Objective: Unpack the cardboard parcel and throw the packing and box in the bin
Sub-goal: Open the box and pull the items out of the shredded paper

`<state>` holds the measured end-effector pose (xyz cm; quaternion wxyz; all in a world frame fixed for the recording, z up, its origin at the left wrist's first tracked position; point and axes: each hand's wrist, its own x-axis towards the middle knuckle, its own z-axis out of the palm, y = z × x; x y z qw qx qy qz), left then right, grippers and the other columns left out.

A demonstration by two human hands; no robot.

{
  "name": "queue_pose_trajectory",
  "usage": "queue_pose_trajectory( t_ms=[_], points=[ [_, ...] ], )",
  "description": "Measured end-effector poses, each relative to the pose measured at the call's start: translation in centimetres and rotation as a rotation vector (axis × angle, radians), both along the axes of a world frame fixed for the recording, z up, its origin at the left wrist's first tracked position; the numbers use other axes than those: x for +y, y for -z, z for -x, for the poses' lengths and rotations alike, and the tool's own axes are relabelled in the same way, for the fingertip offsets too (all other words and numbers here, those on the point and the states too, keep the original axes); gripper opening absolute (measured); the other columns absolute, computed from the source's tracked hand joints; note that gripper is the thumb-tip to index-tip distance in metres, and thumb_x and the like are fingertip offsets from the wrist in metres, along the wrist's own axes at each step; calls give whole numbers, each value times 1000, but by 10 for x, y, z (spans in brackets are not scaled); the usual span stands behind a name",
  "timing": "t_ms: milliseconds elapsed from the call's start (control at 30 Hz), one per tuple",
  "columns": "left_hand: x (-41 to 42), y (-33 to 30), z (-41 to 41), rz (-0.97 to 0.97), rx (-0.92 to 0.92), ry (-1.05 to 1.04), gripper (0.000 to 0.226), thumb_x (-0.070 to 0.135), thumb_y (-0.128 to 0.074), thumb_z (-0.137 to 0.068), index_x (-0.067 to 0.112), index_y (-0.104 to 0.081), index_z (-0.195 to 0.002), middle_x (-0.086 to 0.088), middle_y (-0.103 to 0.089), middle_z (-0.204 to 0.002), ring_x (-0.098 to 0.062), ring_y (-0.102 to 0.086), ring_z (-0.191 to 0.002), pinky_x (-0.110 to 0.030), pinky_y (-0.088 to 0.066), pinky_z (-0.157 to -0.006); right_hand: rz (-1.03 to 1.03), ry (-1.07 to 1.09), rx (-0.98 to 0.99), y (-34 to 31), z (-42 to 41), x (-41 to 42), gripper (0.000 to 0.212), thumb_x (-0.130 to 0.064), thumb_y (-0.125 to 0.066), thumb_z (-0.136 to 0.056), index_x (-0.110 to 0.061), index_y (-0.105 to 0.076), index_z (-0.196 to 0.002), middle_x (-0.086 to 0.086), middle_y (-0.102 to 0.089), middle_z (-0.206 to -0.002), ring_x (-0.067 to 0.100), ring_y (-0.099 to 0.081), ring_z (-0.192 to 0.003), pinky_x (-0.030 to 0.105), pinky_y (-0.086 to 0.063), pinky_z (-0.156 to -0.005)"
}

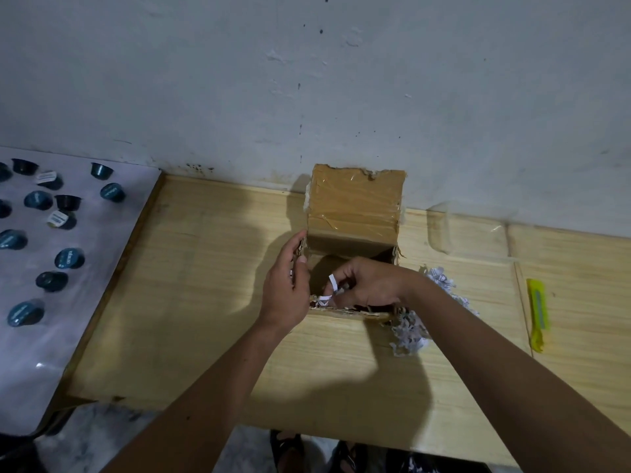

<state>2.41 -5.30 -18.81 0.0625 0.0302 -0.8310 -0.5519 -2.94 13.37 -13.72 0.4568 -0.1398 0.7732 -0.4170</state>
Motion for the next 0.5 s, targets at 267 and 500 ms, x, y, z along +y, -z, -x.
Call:
queue_pose_trajectory(
  t_ms=[267,500],
  points=[
    [-4,1,2,-13,-47,11,44,18,-43,-111,33,-46,-153,26,-68,-94,-1,-56,-59,-17,-43,-55,100,163,81,-27,-8,38,12,-20,-81,-88,-19,-79,-100,9,-78,-106,25,-72,-93,43,-58,-92],
    [0,3,2,6,-73,-22,43,19,-40,-112,32,-45,-153,19,-65,-82,-3,-48,-46,-16,-40,-48,229,370,45,-42,-37,97,17,-22,-82,-84,-21,-79,-100,2,-78,-108,20,-73,-96,34,-57,-90]
  ],
)
